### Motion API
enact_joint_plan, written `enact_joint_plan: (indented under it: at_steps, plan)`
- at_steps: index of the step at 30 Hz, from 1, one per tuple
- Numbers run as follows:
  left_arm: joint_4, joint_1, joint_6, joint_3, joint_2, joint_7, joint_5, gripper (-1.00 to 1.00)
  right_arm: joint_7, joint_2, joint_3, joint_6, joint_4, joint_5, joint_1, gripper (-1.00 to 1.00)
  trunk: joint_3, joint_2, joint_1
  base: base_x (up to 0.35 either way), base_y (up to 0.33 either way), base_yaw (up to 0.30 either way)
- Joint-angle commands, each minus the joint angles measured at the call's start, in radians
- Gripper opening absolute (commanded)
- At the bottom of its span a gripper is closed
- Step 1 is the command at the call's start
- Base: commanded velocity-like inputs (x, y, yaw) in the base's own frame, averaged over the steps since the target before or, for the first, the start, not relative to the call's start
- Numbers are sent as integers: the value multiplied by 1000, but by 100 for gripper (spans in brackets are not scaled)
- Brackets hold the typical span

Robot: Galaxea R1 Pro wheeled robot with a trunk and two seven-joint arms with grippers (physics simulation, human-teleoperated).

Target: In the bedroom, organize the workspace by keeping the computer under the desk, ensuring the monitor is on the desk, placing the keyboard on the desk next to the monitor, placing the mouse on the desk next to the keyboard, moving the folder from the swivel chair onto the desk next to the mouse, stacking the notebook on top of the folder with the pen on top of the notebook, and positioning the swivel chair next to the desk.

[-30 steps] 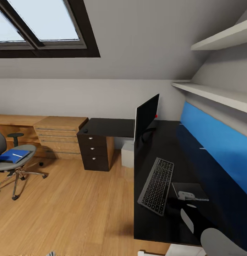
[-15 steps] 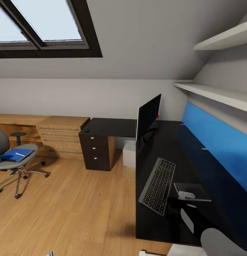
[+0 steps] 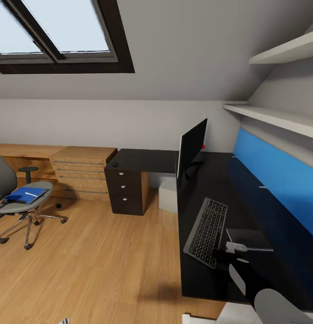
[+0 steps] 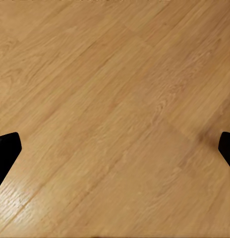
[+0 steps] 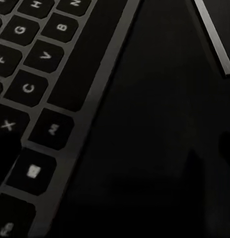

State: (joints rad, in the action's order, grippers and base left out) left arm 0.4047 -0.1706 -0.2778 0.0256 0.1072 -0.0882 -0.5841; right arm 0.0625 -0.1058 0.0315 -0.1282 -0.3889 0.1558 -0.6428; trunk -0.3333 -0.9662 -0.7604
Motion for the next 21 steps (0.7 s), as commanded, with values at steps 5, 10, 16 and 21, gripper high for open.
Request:
enact_joint_plan:
  at_steps: [5,10,16,21]
  plan:
    - [0,-1,-2,-2,0,-2,-5,100,4,0,-1,-5,-2,10,0,100,-1,-1,0,-1,213,0]
    - [0,0,-2,-3,0,-2,-5,100,4,0,-1,-5,-2,10,0,100,-1,-1,0,0,126,0]
    - [0,0,-3,-3,0,-3,-4,100,4,0,-1,-5,-2,10,0,100,-1,-1,0,0,115,0]
    - [0,-1,-3,-3,0,-4,-5,100,3,0,-1,-5,-2,10,0,100,-1,-1,0,0,132,0]
